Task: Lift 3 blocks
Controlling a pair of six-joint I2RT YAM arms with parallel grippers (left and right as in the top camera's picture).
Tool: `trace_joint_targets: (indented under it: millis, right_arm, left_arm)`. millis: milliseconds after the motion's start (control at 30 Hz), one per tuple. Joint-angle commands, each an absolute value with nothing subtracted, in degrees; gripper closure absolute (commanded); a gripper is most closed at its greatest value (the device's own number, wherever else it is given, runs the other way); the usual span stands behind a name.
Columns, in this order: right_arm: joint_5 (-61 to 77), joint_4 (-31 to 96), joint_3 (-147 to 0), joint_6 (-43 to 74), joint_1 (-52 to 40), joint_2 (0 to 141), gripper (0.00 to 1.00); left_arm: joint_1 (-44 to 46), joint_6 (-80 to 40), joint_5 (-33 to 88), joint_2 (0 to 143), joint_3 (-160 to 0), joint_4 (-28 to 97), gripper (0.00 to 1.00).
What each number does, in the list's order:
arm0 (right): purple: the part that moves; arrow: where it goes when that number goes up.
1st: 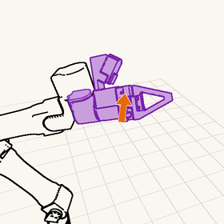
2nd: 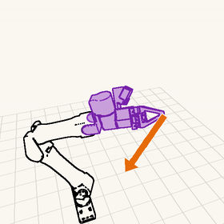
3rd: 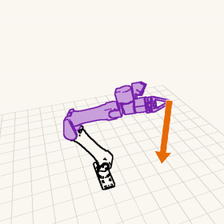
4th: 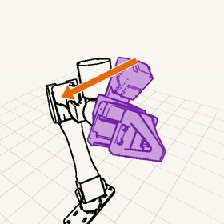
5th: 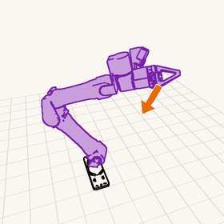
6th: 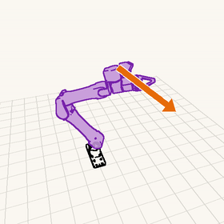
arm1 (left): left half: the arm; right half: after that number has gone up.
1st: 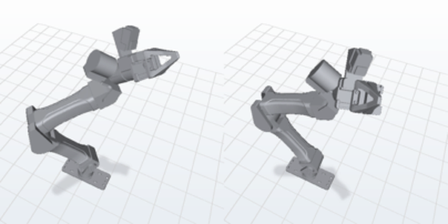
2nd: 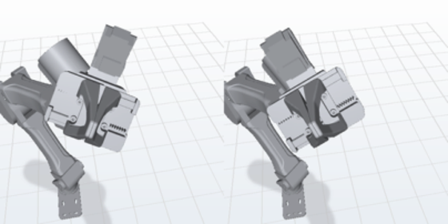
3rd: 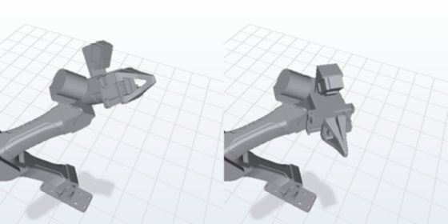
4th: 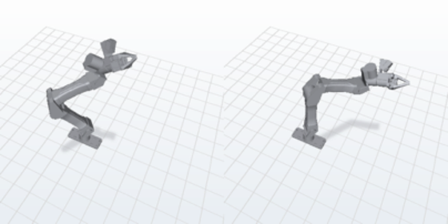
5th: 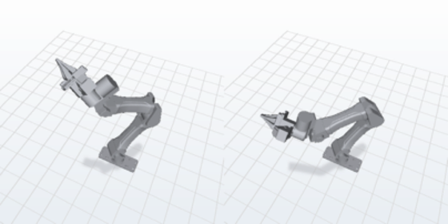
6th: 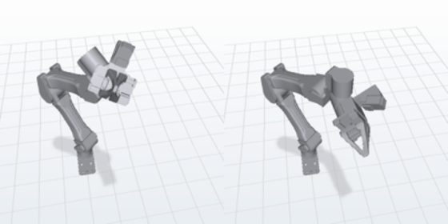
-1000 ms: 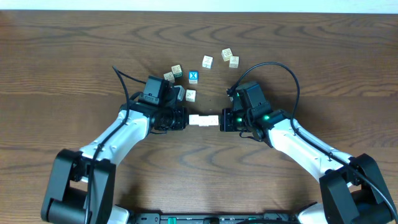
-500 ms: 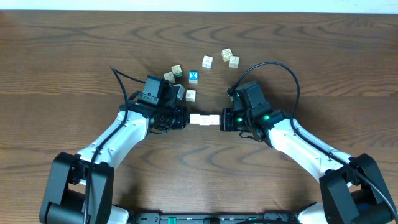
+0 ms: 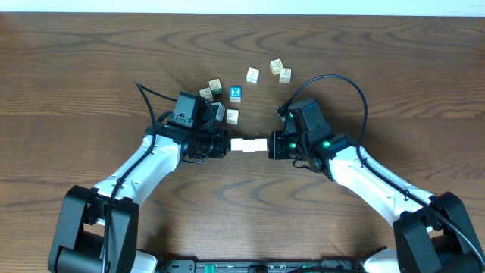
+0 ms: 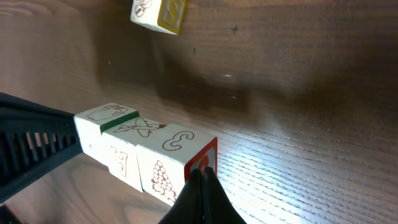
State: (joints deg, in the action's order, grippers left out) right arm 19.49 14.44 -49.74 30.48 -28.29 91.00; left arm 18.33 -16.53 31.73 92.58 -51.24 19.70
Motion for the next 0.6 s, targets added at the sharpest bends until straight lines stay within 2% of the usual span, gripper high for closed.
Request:
trace_joint_targets:
  millis: [0, 567]
  right_arm:
    - [31.79, 13.08, -50.68, 29.71, -30.85, 89.78, 0.99]
    - [31.79, 13.06, -50.68, 29.74, -30.85, 89.71, 0.99]
  left_arm:
    - [20.6, -16.67, 43.31, 91.29, -54.46, 18.61, 0.93]
    - [20.6, -17.96, 43.35, 91.26, -54.46, 18.59, 0.92]
